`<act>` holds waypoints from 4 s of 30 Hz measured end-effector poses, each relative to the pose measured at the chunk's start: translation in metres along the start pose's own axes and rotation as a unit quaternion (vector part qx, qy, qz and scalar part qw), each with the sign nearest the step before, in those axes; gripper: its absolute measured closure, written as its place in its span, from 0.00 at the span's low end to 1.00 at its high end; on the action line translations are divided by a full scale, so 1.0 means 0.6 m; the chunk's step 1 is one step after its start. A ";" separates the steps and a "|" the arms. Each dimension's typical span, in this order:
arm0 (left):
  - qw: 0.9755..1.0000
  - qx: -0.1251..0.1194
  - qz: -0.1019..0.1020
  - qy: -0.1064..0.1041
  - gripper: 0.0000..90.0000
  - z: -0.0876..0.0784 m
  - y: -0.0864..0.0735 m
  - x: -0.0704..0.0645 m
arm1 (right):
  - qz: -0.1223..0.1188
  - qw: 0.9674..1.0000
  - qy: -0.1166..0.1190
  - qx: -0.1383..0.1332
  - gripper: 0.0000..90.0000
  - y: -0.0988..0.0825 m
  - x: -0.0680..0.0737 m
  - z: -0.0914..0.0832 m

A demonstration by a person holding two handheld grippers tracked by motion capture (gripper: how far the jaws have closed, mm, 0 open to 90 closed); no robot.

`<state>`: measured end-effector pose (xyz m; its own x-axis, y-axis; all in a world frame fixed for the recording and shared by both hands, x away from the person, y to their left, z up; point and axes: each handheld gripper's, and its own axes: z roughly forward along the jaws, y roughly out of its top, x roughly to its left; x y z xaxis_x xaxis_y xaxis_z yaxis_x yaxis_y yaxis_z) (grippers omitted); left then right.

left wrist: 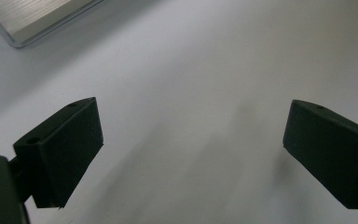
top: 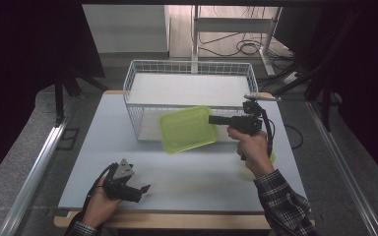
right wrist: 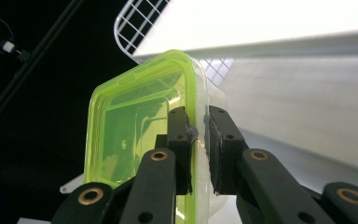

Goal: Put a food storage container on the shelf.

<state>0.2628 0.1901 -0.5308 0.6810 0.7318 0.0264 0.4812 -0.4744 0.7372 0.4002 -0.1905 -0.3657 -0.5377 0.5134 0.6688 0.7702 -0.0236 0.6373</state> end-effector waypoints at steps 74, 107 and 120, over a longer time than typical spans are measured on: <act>1.000 -0.007 -0.013 -0.013 0.04 -0.002 -0.001 0.003 | -0.081 0.972 -0.216 -0.049 0.57 0.170 -0.002 0.061; 1.000 -0.014 -0.016 -0.014 0.03 -0.003 -0.001 0.004 | -0.212 0.963 -0.160 -0.037 0.11 0.105 0.042 0.019; 1.000 -0.013 -0.012 -0.011 0.03 -0.003 -0.001 0.004 | -0.239 0.959 -0.148 -0.027 0.07 0.059 0.051 0.007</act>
<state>0.2631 0.1929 -0.5300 0.6811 0.7321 -0.0060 0.4838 -0.4439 0.7543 0.4126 -0.1720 -0.3245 -0.6977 0.6975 0.1633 0.4376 0.2345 0.8680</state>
